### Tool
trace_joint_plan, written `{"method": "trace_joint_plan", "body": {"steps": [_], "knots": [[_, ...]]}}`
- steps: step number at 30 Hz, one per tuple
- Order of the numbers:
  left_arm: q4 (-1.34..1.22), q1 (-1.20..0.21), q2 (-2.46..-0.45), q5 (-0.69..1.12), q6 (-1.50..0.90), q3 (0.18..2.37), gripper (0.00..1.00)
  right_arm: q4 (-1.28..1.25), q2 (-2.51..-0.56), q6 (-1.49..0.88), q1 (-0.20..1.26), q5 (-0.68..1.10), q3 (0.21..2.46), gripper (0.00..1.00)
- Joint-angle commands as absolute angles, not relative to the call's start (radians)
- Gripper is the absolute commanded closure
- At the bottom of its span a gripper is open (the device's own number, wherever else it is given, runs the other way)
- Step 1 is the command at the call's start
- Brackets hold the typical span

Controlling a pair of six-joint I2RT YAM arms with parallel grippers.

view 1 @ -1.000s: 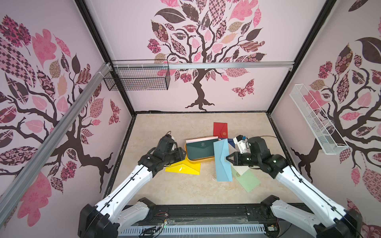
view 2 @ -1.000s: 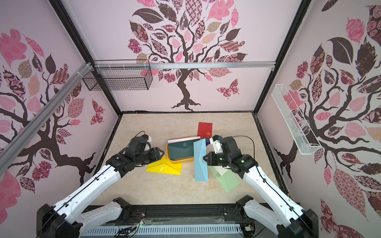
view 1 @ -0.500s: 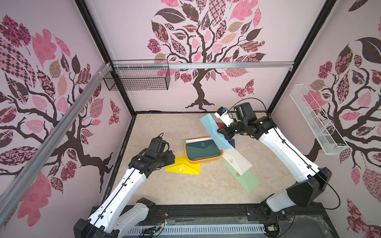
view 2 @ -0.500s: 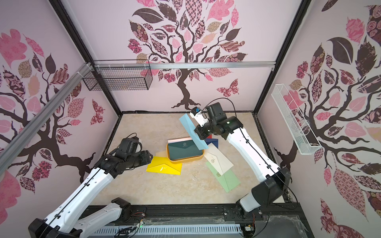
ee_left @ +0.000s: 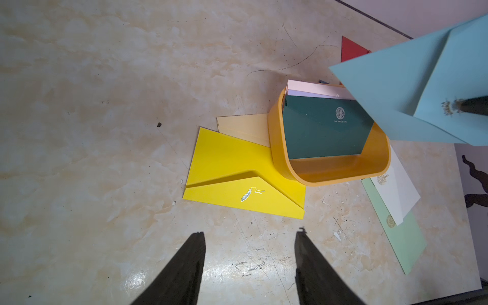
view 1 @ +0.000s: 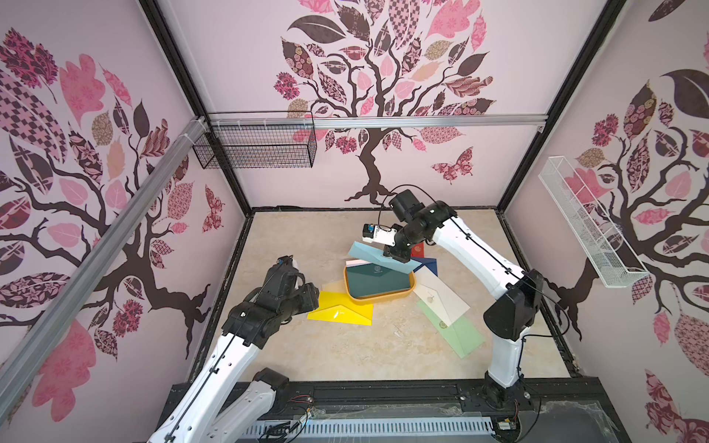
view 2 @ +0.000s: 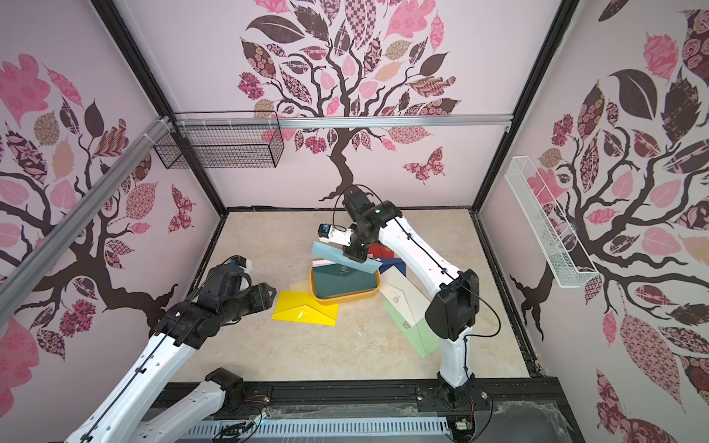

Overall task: Put the sealed envelopes into the storage box
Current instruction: Place the envelope in the storage box.

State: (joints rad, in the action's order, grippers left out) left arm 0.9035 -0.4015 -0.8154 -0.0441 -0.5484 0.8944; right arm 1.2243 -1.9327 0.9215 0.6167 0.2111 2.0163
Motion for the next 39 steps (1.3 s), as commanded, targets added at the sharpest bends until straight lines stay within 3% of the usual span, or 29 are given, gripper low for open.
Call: {"method": "trace_joint_plan", "body": {"steps": [1,21,39], "knots": [[0.880,-0.397,-0.797,-0.051,-0.533,0.877,0.40,1.271,-1.979,1.019,0.619,0.184,2.055,1.00],[0.871,-0.397,-0.791,-0.048,-0.532,0.873,0.40,1.315,-2.040,1.206,0.659,0.252,1.980,1.00],[0.871,-0.397,-0.793,-0.044,-0.530,0.873,0.40,1.263,-2.098,1.201,0.672,0.147,1.956,1.00]]}}
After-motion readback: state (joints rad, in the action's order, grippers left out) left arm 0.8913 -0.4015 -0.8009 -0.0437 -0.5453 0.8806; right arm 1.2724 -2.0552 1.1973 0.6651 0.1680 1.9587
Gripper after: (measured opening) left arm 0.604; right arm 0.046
